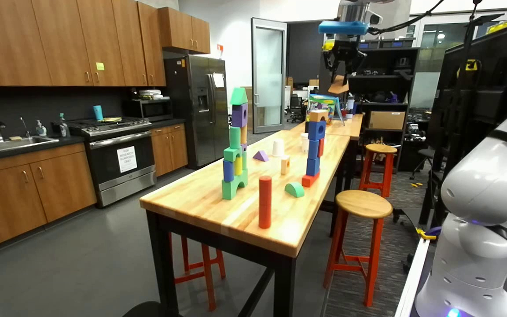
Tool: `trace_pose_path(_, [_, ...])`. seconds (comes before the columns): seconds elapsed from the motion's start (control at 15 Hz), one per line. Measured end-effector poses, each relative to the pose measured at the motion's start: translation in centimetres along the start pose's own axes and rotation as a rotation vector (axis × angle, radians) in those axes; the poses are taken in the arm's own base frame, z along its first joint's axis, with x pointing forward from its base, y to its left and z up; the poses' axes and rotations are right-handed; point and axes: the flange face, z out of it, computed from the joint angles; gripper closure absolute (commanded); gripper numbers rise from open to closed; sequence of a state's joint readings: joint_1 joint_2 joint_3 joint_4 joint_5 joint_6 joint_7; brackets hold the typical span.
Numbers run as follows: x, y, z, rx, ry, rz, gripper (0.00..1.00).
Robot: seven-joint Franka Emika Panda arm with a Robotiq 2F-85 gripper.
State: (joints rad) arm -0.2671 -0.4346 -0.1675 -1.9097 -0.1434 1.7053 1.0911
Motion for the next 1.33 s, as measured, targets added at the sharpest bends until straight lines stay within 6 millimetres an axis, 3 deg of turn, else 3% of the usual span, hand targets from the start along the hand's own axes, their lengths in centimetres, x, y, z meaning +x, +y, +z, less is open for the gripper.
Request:
trace_pose_path(0.33, [1.1, -1.0, -1.1, -0.033, 0.089, -0.117, 0.85])
trace_pose_path(1.13, [-0.4, -5.6, -0.6, -0.086, 0.049, -0.236, 0.85])
trace_pose_path(1.2, [-0.5, -5.8, -0.5, -0.084, 0.035, -0.234, 0.60])
trace_pose_path(1.33, [-0.5, -6.2, -0.5, -0.085, 0.016, -0.231, 0.60])
